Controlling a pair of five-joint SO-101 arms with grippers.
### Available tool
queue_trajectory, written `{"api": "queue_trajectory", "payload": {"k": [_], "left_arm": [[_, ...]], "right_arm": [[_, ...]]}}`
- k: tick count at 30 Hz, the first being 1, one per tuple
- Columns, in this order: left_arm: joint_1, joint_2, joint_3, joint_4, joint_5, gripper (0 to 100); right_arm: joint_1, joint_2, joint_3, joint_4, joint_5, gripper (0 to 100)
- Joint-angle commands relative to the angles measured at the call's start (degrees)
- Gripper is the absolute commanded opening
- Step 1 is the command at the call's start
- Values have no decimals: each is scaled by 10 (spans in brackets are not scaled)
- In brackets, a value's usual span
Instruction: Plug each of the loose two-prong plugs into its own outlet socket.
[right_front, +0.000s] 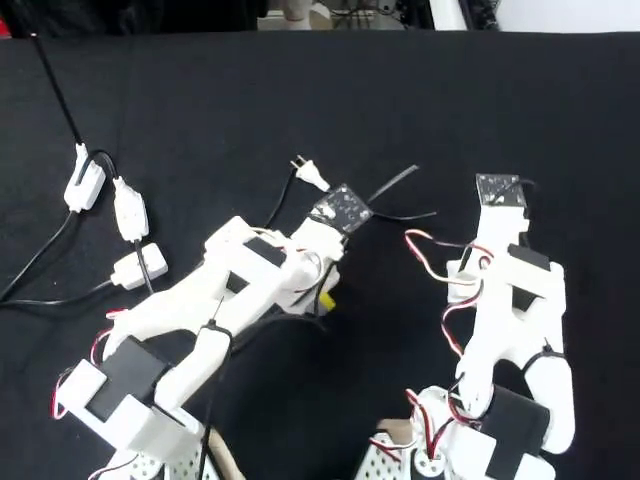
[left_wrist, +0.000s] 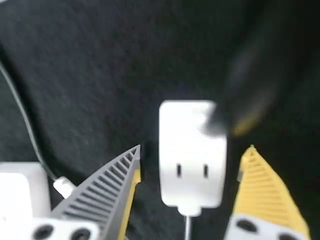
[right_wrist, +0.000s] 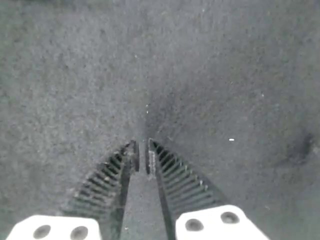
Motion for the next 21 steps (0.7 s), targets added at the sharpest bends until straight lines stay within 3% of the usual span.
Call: {"api": "queue_trajectory", "payload": {"k": [1, 6, 11, 16, 21], "left_arm": [[11, -3, -23, 26, -6, 191], [17, -3, -19, 26, -4, 27], [17, -9, -34, 79, -6, 28], [-2, -98, -35, 149, -6, 29], [-105, -256, -16, 188, -5, 29]], "right_arm": [[-7, 0, -1, -10, -5, 28], [-6, 0, 1, -10, -5, 28], [-4, 0, 5, -20, -5, 28], [-4, 0, 6, -20, -5, 28], [-6, 0, 10, -21, -5, 28]]}}
